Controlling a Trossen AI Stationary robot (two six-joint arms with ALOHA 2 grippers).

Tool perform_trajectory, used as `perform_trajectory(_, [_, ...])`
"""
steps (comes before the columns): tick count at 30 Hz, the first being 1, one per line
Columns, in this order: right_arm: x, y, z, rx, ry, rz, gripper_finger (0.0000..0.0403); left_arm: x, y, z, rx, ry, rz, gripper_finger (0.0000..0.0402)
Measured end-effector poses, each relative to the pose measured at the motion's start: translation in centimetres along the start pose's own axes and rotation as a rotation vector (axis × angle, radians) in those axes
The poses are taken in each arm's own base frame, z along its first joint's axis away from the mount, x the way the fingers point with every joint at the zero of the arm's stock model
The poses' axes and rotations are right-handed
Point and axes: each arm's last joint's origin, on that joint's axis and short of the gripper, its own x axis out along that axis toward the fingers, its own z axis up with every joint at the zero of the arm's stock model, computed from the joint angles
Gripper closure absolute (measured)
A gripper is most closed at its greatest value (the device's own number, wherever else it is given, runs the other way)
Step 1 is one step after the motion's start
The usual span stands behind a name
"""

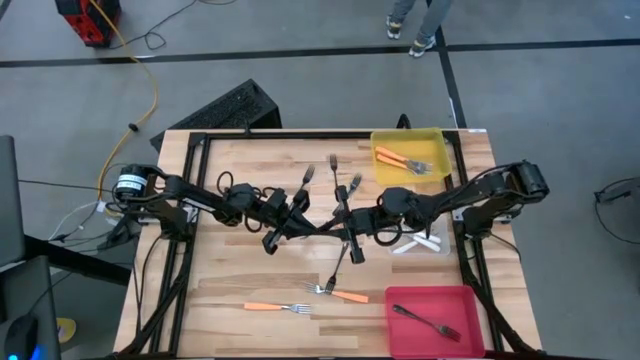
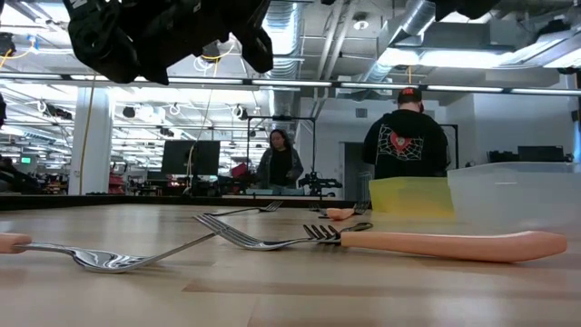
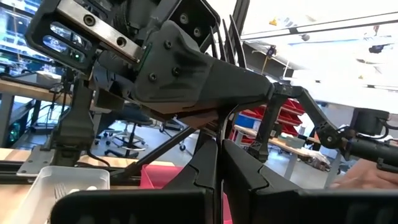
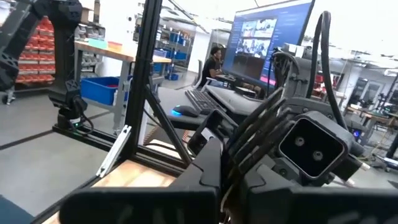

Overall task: Sort silverware by color (type)
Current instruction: Put the black fork into the red bin

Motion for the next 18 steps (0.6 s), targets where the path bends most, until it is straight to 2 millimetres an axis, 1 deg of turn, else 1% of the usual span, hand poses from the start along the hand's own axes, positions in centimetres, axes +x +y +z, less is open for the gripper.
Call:
perform_trajectory(4, [0.0,0.0,0.0,0.004,0.012,-0.015,0.0379,0.0,0.1,0.0,-0.001,-0.009,0.026,0.0397])
perform_trajectory(7, [0.0,0.0,-0.2,0.018,0.030,-0.017,0.0379,0.0,0.1,0.0,0.006,-0.009,0.043,0.0375])
perform_trajectory(11, [-0.2,0.0,-0.5,0.045,0.082,-0.019,0.0379,0.0,0.1,-0.2,0.015,0.018,0.005,0.0321])
perform_trajectory(18, [-0.9,0.7,0.5,0.050,0.137,-0.072,0.0379,0.1,-0.3,-0.3,0.007,0.030,-0.030,0.0205])
